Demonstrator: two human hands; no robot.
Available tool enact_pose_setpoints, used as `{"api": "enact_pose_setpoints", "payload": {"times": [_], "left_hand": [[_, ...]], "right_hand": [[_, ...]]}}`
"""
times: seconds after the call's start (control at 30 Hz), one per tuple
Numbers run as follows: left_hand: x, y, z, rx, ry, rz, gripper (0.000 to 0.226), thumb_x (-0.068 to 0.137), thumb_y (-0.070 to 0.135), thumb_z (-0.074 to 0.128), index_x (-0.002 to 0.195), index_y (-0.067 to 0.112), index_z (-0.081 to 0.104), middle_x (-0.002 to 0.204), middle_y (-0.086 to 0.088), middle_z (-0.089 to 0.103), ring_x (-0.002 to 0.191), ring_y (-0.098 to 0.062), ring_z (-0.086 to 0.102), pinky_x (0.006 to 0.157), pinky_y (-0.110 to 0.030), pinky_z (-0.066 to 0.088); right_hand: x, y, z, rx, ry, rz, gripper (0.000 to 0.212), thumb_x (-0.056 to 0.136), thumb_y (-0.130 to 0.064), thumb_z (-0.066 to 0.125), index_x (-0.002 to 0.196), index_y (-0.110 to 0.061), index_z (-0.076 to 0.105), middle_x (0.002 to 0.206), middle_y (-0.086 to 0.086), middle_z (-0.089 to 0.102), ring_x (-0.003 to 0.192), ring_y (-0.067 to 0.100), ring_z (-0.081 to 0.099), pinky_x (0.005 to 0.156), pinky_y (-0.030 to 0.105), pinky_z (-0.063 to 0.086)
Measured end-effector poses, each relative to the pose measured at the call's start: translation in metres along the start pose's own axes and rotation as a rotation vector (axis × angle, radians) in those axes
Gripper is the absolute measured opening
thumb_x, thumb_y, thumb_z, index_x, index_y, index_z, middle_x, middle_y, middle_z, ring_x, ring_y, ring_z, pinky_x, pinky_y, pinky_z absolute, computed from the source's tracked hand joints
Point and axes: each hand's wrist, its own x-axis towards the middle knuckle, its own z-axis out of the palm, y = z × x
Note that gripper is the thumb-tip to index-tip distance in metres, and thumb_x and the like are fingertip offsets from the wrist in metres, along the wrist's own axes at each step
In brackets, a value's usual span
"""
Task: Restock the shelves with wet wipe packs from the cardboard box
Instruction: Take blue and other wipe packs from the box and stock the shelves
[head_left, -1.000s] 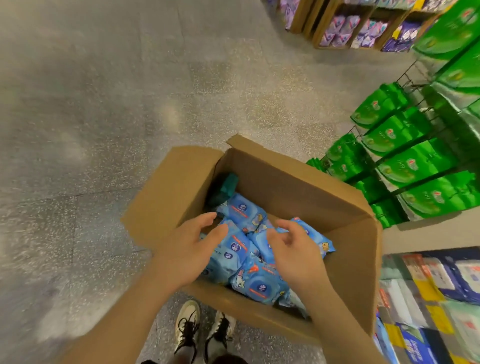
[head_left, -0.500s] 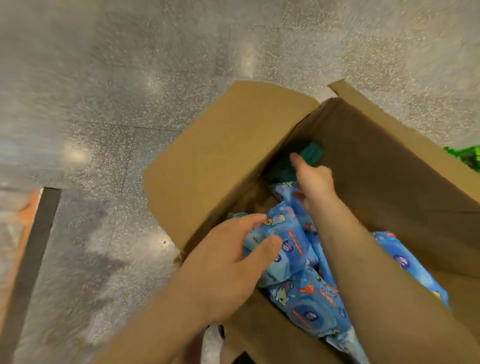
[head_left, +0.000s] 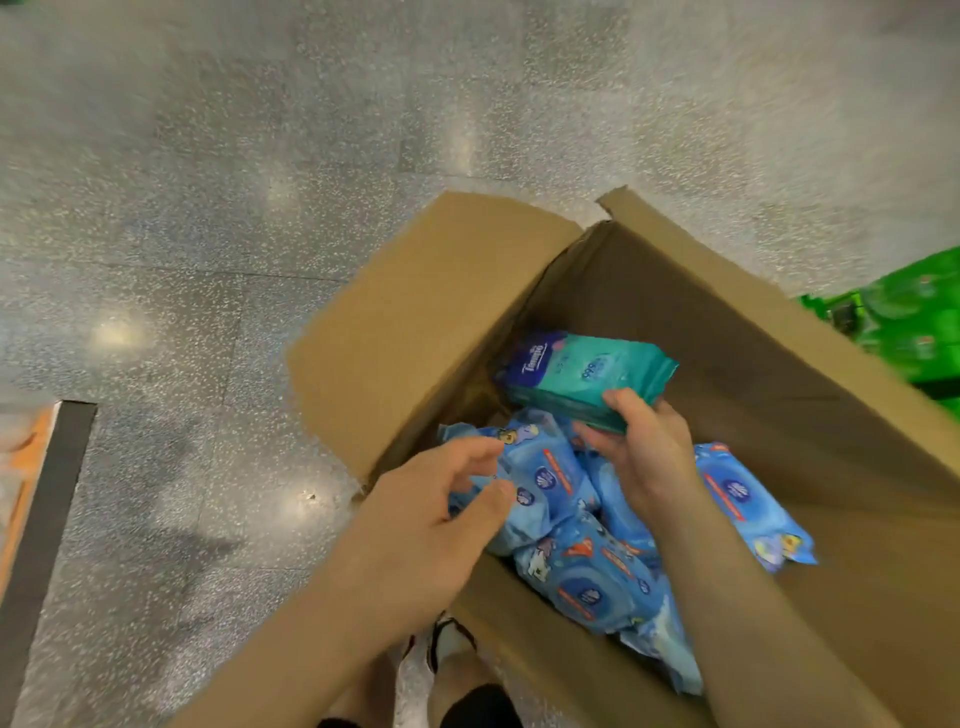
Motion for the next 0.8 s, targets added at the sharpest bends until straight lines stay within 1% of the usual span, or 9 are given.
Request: {"api": "enact_pose_setpoints", "payload": {"times": [0.17, 0.23, 0.3, 0.4, 0.47, 0.63, 0.7, 0.77, 0.8], "left_hand": [[-0.025, 0.052, 0.004, 0.088, -0.069, 0.123, 0.054, 0.085, 0.066, 0.052, 0.134, 0.044, 0.058, 0.123, 0.029, 0.065, 0.115, 0.01, 0.058, 0.105, -0.029, 0.049], [-0.033, 0.076, 0.009, 0.125, -0.092, 0.154, 0.039, 0.094, 0.054, 0.058, 0.129, 0.038, 0.063, 0.119, 0.024, 0.067, 0.108, 0.009, 0.059, 0.099, -0.019, 0.047], [-0.043, 0.1, 0.015, 0.245, -0.171, 0.174, 0.026, 0.098, 0.045, 0.057, 0.109, 0.028, 0.072, 0.102, 0.012, 0.072, 0.09, 0.004, 0.062, 0.083, -0.016, 0.047], [-0.065, 0.129, 0.032, 0.45, -0.345, 0.243, 0.054, 0.095, 0.06, 0.048, 0.091, 0.013, 0.074, 0.088, -0.006, 0.073, 0.085, -0.015, 0.066, 0.084, -0.04, 0.05], [-0.081, 0.145, 0.05, 0.458, -0.429, 0.296, 0.075, 0.09, 0.076, 0.038, 0.094, 0.011, 0.075, 0.091, -0.008, 0.075, 0.088, -0.017, 0.068, 0.089, -0.044, 0.051], [-0.139, 0.189, 0.104, -0.067, -0.609, 0.247, 0.081, 0.062, 0.091, 0.049, 0.104, 0.023, 0.062, 0.109, 0.001, 0.076, 0.098, -0.019, 0.073, 0.093, -0.044, 0.056], [-0.161, 0.206, 0.127, -0.299, -0.66, 0.182, 0.057, 0.081, 0.072, 0.064, 0.104, 0.021, 0.059, 0.103, 0.002, 0.078, 0.09, -0.015, 0.075, 0.078, -0.035, 0.057], [-0.188, 0.218, 0.149, -0.455, -0.719, 0.147, 0.024, 0.099, 0.039, 0.058, 0.107, 0.017, 0.06, 0.08, 0.009, 0.078, 0.067, -0.006, 0.073, 0.06, -0.025, 0.055], [-0.201, 0.223, 0.16, -0.485, -0.737, 0.144, 0.02, 0.101, 0.031, 0.057, 0.112, 0.015, 0.062, 0.075, 0.009, 0.077, 0.06, -0.005, 0.071, 0.056, -0.023, 0.055]], "right_hand": [[-0.115, -0.033, -0.064, 0.031, -0.017, -0.112, 0.026, 0.099, -0.004, 0.056, 0.123, -0.004, 0.063, 0.119, 0.017, 0.073, 0.107, 0.038, 0.071, 0.092, 0.054, 0.057], [-0.157, -0.044, -0.086, 0.107, 0.009, -0.152, 0.026, 0.1, -0.005, 0.053, 0.123, -0.003, 0.063, 0.117, 0.02, 0.073, 0.107, 0.042, 0.07, 0.088, 0.056, 0.059], [-0.2, -0.053, -0.105, 0.247, 0.084, -0.189, 0.029, 0.097, -0.009, 0.055, 0.125, -0.002, 0.062, 0.119, 0.022, 0.072, 0.108, 0.045, 0.069, 0.078, 0.051, 0.064], [-0.265, -0.065, -0.129, 0.469, 0.185, -0.287, 0.049, 0.083, -0.014, 0.059, 0.131, -0.002, 0.059, 0.124, 0.021, 0.071, 0.111, 0.043, 0.068, 0.071, 0.046, 0.065], [-0.305, -0.07, -0.144, 0.552, 0.177, -0.368, 0.049, 0.082, -0.013, 0.056, 0.13, -0.005, 0.06, 0.123, 0.017, 0.073, 0.107, 0.035, 0.072, 0.074, 0.044, 0.064], [-0.385, -0.063, -0.174, 0.664, 0.138, -0.518, 0.046, 0.085, -0.007, 0.054, 0.13, -0.003, 0.061, 0.125, 0.018, 0.071, 0.108, 0.032, 0.073, 0.089, 0.046, 0.06], [-0.402, -0.052, -0.192, 0.66, 0.137, -0.561, 0.058, 0.081, -0.011, 0.071, 0.136, -0.003, 0.057, 0.131, 0.02, 0.068, 0.116, 0.036, 0.069, 0.096, 0.051, 0.056], [-0.419, -0.042, -0.212, 0.612, 0.141, -0.587, 0.086, 0.063, -0.017, 0.092, 0.14, -0.006, 0.055, 0.134, 0.02, 0.066, 0.12, 0.04, 0.066, 0.097, 0.054, 0.055], [-0.428, -0.036, -0.223, 0.573, 0.158, -0.598, 0.088, 0.06, -0.015, 0.093, 0.139, -0.007, 0.055, 0.132, 0.02, 0.067, 0.119, 0.04, 0.066, 0.096, 0.053, 0.057]]}}
